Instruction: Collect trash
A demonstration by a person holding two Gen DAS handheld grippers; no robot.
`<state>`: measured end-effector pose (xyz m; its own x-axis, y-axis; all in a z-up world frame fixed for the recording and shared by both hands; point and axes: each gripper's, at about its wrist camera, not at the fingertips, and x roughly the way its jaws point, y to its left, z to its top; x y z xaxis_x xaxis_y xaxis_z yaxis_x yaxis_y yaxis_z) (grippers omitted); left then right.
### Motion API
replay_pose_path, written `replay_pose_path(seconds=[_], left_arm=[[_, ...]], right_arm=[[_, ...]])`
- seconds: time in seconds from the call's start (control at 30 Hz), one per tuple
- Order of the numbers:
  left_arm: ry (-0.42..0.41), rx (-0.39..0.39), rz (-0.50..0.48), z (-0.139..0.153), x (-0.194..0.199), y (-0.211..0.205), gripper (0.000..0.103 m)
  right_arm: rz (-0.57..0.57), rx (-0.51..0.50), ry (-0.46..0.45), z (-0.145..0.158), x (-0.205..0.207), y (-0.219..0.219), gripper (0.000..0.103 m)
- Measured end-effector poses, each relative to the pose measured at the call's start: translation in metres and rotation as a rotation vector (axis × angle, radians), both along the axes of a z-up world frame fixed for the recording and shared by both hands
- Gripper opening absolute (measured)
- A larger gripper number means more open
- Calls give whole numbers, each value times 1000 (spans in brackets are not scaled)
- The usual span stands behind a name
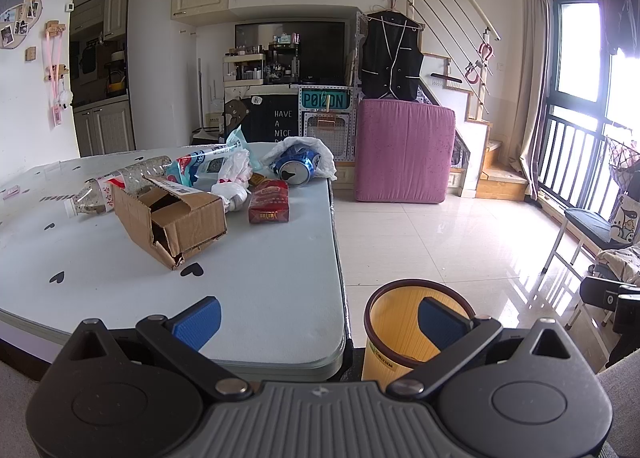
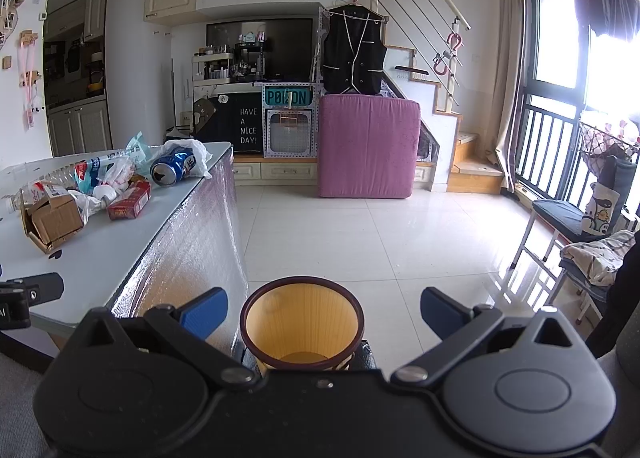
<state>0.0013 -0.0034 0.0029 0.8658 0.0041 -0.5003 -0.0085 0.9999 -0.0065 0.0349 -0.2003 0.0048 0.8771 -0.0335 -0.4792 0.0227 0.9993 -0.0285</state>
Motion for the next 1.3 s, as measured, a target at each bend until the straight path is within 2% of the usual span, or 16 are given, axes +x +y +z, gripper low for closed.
replay_pose_path(seconds=[0.43, 0.73, 1.0, 1.3], left_arm=[[1, 0, 0, 0, 0, 0, 103], [27, -10, 17, -17, 1, 10, 103], [54, -17, 77, -25, 5, 31, 103], [68, -22, 198, -35, 9, 82, 103]], right_arm=[[0, 1, 2, 0, 0, -1, 103], [15, 0, 27, -6, 6, 3, 103], [68, -5, 59, -17, 19, 17, 103], [217, -29, 71, -22, 51, 60, 103]])
